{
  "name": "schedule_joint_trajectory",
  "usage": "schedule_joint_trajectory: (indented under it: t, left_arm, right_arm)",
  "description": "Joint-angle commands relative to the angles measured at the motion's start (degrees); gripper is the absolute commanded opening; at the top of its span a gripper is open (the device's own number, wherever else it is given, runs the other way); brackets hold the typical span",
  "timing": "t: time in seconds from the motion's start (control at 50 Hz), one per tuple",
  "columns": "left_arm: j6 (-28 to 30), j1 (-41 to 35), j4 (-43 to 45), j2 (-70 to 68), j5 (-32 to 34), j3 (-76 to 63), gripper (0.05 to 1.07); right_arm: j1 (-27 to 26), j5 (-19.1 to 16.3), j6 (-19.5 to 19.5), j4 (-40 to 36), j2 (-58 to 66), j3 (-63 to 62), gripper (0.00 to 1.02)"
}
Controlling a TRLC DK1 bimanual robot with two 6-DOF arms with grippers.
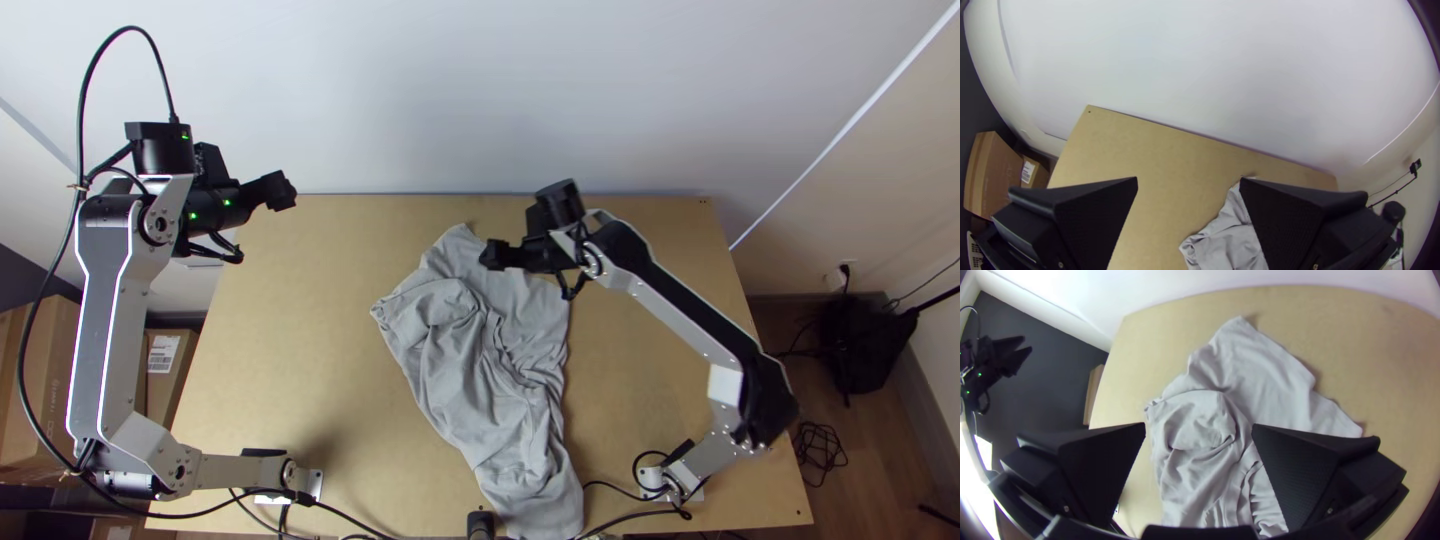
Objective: Fold the t-shirt
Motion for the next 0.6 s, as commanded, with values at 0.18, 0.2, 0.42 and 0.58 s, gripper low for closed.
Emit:
schedule_joint_trajectory:
  t: [0.18, 0.2, 0.42, 0.58]
  left_arm:
    - [0.33, 1.88, -2.17, -1.32, 2.25, -1.31, 1.03]
    - [0.86, 1.88, -2.43, -1.32, 2.25, -1.39, 1.03]
    - [4.46, 1.88, -4.19, -2.73, 2.25, -1.39, 1.03]
    - [5.87, 3.11, -6.03, -3.08, 2.25, -1.57, 1.03]
  right_arm:
    - [2.38, -0.65, 4.80, -0.46, 10.93, 3.10, 0.89]
    - [2.47, -0.74, 5.07, -0.46, 11.55, 3.36, 0.89]
    - [3.62, -0.91, 5.86, -0.64, 17.44, 7.49, 0.82]
    - [5.20, -1.18, 5.86, -2.13, 20.95, 10.48, 0.81]
